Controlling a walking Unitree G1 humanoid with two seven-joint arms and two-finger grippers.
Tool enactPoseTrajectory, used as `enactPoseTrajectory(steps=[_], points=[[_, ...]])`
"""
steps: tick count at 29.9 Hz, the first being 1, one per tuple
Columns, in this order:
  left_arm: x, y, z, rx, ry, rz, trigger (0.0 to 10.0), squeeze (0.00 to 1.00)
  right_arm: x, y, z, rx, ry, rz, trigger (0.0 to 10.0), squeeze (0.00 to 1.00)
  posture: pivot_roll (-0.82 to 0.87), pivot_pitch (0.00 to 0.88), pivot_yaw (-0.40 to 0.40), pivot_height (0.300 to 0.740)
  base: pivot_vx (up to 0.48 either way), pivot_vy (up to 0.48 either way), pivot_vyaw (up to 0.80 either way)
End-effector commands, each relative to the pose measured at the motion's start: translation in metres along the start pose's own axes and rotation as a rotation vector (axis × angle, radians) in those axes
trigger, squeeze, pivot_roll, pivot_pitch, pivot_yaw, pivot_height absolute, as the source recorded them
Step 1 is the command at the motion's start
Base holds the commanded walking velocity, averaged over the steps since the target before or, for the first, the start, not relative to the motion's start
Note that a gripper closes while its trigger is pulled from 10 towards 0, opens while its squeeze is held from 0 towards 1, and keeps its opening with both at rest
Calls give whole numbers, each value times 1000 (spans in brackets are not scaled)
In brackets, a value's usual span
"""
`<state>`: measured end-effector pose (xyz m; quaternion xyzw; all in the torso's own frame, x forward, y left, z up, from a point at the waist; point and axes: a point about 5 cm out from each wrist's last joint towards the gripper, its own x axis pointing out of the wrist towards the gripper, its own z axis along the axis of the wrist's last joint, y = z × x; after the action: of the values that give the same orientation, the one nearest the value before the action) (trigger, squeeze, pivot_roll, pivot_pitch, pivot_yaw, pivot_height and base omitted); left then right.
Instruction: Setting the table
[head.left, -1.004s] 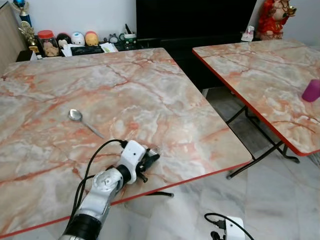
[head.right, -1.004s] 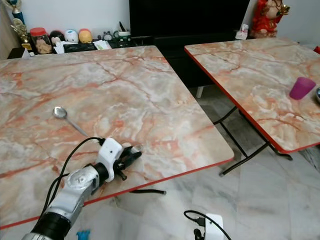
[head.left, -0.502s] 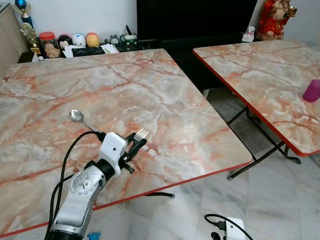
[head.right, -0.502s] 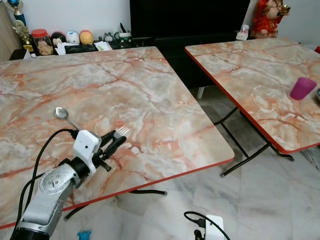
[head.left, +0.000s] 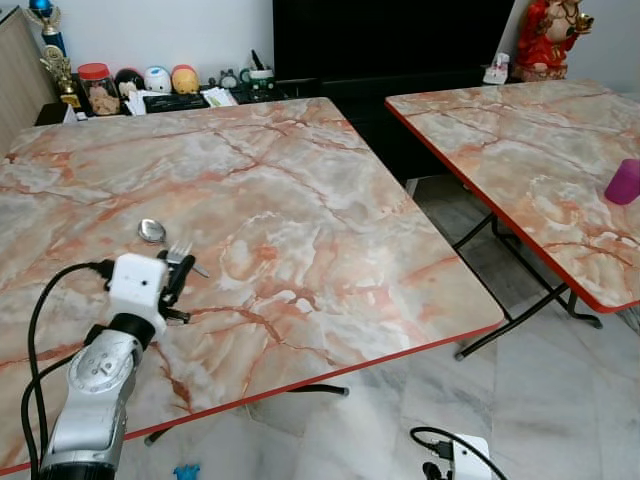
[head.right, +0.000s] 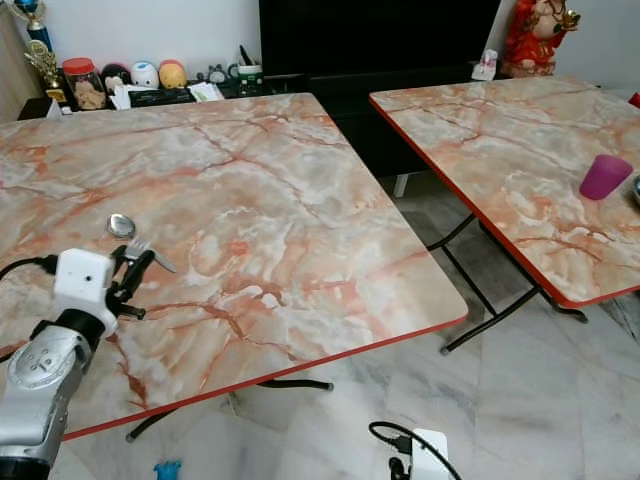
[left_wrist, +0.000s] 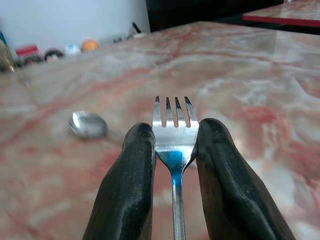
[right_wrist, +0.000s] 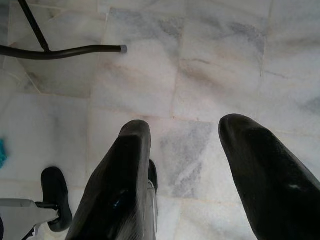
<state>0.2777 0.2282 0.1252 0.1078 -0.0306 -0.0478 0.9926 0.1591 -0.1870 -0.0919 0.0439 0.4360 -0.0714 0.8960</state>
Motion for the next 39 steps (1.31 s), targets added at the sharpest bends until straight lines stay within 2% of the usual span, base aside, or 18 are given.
enactPoseTrajectory(steps=[1,11,25,31,39], points=[[-2,-5,6,-10,-29,-4,10000,0,0,-4,1,9,-8,-14,10000,0,111,0,-74,740,0,0,0],[0,-9,7,-21,-37,3,10000,0,0,-5,2,-2,-8,-16,10000,0,106,0,-76,740,0,0,0],[6,-18,12,-41,-57,-10,10000,0,0,-5,1,-8,-9,-14,10000,0,105,0,-78,740,0,-309,0],[10,-27,10,-52,-48,-31,10000,0,-1,-4,1,-10,-21,-11,10000,0,99,0,-74,740,0,-341,629],[13,-29,10,-53,-49,-31,10000,0,-1,-3,-1,-2,-12,-9,10000,0,101,0,-70,740,0,-334,0]])
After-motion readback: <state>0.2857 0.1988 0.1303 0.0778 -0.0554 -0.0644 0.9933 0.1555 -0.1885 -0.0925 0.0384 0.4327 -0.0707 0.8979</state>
